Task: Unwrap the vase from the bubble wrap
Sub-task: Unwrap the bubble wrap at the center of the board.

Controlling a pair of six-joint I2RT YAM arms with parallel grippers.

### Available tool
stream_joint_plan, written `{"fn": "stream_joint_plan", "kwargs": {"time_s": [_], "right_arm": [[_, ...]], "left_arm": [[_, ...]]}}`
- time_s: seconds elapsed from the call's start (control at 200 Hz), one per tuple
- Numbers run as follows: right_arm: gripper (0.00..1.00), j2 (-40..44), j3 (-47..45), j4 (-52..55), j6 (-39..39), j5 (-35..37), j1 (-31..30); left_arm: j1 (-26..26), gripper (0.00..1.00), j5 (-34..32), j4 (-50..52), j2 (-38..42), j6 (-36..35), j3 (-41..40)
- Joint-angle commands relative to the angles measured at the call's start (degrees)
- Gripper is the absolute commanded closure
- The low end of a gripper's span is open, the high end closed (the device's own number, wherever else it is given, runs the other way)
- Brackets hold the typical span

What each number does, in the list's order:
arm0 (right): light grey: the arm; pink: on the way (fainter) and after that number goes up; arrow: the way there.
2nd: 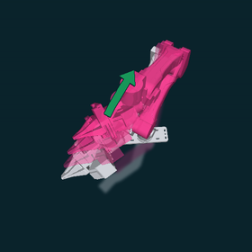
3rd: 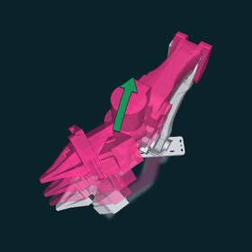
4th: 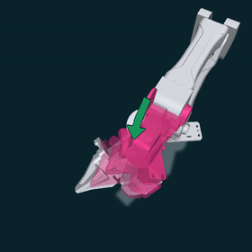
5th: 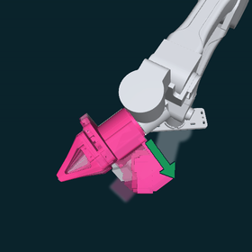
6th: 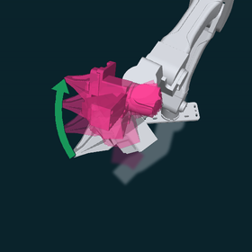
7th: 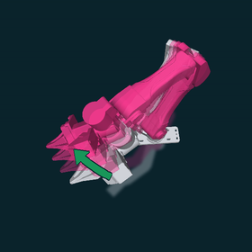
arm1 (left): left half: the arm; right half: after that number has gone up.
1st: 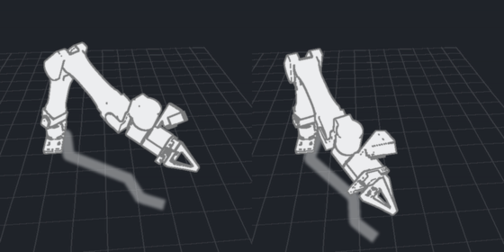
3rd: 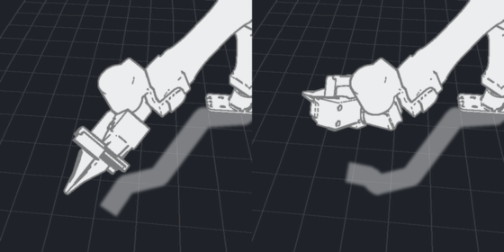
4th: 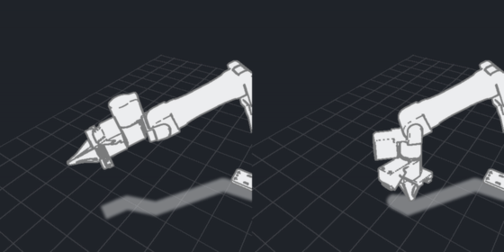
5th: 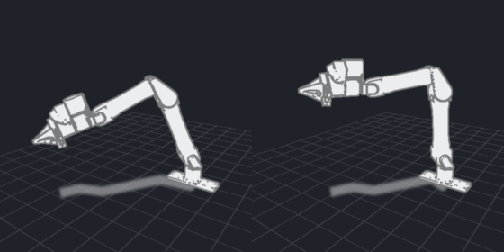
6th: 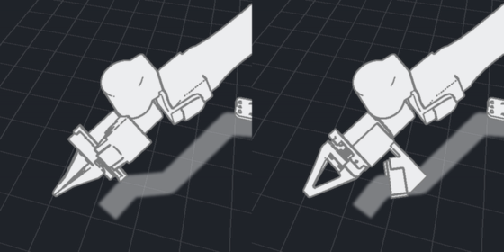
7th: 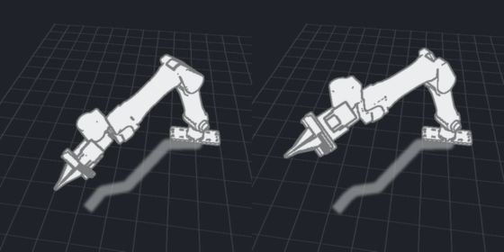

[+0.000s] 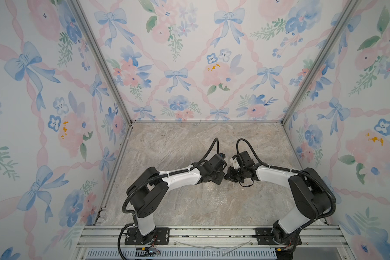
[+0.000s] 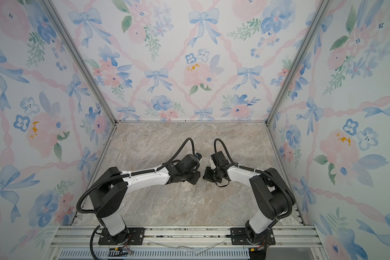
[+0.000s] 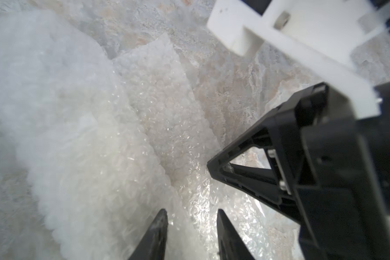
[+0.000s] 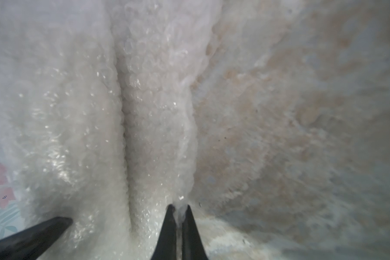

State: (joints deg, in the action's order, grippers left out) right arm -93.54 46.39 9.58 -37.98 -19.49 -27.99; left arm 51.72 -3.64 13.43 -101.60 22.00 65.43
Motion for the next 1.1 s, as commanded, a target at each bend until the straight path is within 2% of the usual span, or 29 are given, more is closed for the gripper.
{"fn": "stream_joint_plan", "kwargs": {"time_s": [0.0,0.665,1.035,1.095], "right_arm": [[1.00,3.2,0.9,2.2,1.5,2.2,-0.4],[1.00,4.1,4.8,8.6,6.9,5.2,0.8],[1.00,4.2,5.2,9.1,7.9,4.8,1.9],[0.91,4.6,5.0,8.4,7.6,4.3,1.9]], "left_arm": [[-2.7,0.62,-1.3,4.4,-0.3,-0.3,-2.0],[-13.6,0.61,-3.7,5.3,13.1,2.0,-13.6],[-19.6,0.61,-4.1,5.7,17.0,1.7,-17.3],[-21.0,0.61,-4.0,5.8,18.2,1.8,-18.3]]}}
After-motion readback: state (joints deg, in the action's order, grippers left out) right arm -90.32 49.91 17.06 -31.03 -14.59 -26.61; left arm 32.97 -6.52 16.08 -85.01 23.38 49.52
